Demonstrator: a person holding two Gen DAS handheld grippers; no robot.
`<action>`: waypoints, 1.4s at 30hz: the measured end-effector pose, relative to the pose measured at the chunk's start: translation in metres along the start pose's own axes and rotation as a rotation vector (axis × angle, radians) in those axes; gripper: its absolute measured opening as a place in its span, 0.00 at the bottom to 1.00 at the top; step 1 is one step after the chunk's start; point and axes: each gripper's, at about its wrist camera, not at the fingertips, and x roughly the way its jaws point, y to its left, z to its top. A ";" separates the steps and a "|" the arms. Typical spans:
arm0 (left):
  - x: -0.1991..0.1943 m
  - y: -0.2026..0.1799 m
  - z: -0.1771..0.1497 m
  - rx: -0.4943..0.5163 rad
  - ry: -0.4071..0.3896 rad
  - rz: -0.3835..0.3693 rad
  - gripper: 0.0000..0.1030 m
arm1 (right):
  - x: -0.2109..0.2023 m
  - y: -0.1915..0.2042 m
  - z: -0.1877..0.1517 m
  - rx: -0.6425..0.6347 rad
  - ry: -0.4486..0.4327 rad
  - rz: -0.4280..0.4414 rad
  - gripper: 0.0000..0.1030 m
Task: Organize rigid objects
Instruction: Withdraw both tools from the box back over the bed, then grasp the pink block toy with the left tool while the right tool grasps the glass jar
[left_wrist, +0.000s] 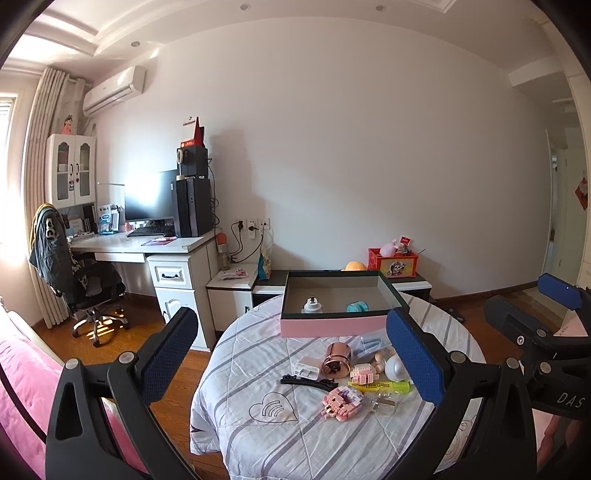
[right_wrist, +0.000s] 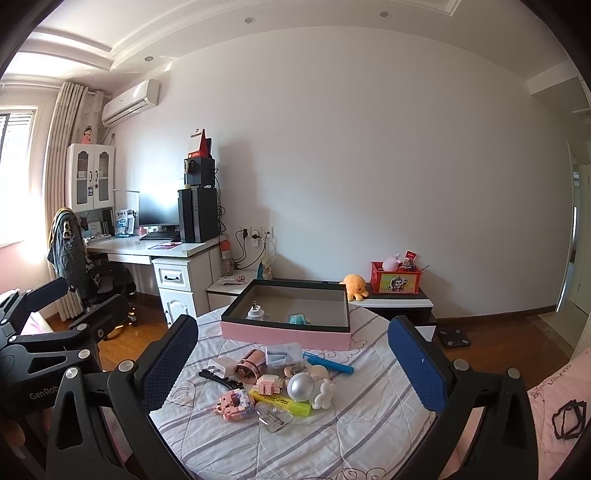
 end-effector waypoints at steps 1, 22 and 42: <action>0.004 0.001 -0.002 -0.002 0.013 -0.004 1.00 | 0.003 -0.002 -0.002 0.002 0.010 -0.001 1.00; 0.148 -0.043 -0.120 0.080 0.435 -0.113 1.00 | 0.102 -0.051 -0.105 0.070 0.340 -0.048 1.00; 0.193 -0.054 -0.143 0.123 0.502 -0.177 0.61 | 0.153 -0.046 -0.141 0.075 0.463 0.007 1.00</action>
